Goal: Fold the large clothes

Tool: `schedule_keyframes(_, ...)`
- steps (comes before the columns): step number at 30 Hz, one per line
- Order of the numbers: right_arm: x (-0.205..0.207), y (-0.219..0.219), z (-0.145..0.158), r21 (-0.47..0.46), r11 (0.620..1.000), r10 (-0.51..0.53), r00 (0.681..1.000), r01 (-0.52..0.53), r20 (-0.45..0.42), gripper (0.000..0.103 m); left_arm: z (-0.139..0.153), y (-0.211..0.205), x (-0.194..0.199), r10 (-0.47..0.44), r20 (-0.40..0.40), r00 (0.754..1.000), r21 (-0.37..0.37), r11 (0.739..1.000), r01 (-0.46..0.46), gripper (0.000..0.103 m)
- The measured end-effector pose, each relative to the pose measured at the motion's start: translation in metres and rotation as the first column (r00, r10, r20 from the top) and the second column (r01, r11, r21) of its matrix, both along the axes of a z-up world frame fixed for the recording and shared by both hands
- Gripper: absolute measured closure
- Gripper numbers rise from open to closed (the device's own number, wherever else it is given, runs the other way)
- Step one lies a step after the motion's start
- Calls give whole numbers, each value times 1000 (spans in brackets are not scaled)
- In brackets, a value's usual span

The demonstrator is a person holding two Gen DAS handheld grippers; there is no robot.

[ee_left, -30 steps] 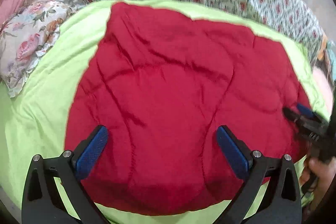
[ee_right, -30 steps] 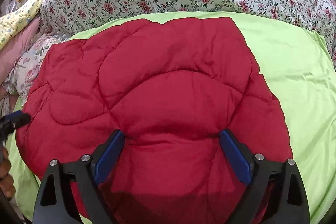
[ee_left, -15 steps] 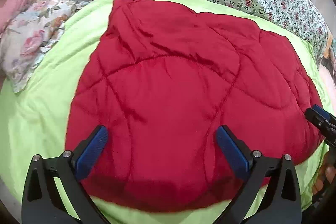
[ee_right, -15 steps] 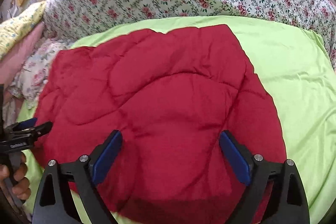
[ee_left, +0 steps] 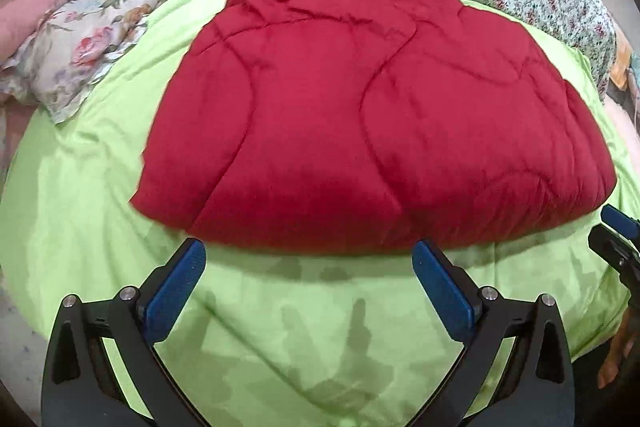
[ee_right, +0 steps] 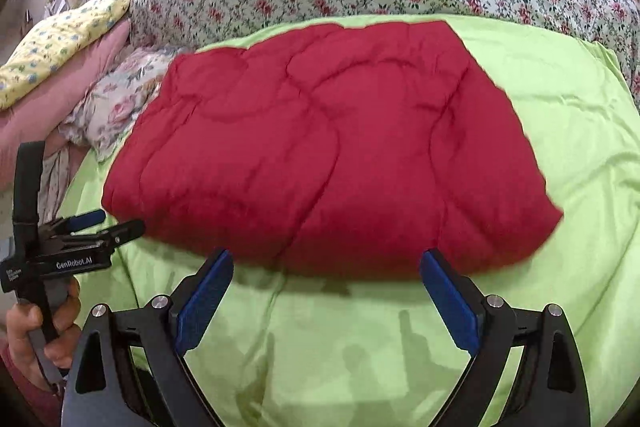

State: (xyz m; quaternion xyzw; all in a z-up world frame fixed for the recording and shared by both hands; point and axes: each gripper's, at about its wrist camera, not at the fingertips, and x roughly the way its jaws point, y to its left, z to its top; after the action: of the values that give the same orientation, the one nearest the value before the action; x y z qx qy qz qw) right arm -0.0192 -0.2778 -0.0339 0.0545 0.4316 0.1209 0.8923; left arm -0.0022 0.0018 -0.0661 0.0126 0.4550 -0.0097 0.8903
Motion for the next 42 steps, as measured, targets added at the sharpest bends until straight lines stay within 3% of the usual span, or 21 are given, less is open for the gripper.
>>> schedule_keyframes(4,-13,2,-9,-19,1000,-5,1000,5,-25,7,-3,2,-14,-12,7,1000,-5,1000,12,0)
schedule_keyframes(9,-16,8,-9,-31,1000,4,998,-6,-68,7,0,-8,-34,-40,21,999,46,998,39,0)
schedule_keyframes(14,-27,14,19,-34,999,17,997,-19,-71,7,24,-4,-43,-19,6,1000,44,999,19,0)
schedule_keyframes(20,-39,17,54,-63,998,5,1000,-4,19,1,39,0,-39,26,32,999,74,997,-28,0)
schedule_keyframes(24,-27,16,45,-68,998,-2,1000,2,5,1,26,-4,-24,10,-21,1000,34,999,-9,0)
schedule_keyframes(32,2,13,25,-51,998,-31,999,29,-36,1,21,-24,-3,7,-29,1000,113,994,-3,0)
schedule_keyframes(42,22,13,16,-38,998,-52,995,49,-80,1,24,-28,17,12,-40,999,103,995,-8,0)
